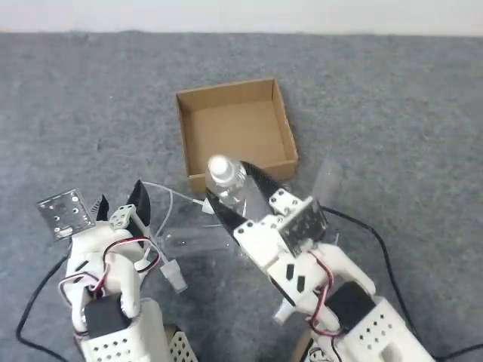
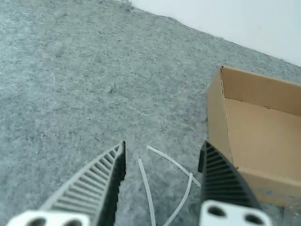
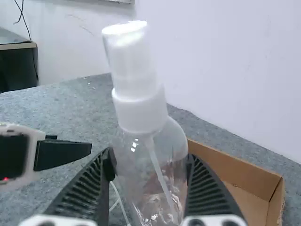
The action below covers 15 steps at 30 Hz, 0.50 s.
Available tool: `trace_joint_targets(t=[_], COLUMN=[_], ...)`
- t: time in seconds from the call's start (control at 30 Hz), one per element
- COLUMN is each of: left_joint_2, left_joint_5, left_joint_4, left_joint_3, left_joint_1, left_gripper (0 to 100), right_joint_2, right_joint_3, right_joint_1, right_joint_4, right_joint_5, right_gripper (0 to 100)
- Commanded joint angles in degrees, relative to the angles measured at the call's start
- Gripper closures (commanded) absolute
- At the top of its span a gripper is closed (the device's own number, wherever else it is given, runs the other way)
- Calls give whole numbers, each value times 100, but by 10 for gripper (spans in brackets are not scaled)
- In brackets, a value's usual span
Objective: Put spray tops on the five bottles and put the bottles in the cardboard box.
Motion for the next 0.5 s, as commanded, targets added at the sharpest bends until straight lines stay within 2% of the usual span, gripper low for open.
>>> trace_joint_targets(t=[0.0, 0.13, 0.47], left_joint_2=[-105, -105, -105], left_joint_5=[70, 79, 79], left_joint_4=[-211, -220, -220], left_joint_3=[-57, -57, -66], left_joint_1=[-53, -404, -545], left_gripper=[764, 764, 764], right_joint_2=[1411, 2589, 5367], right_joint_3=[-1327, -2092, -3147], right_joint_1=[101, 198, 884], right_joint_4=[-66, -154, -1930], right_joint_5=[-79, -88, -132], right_gripper=[993, 993, 993])
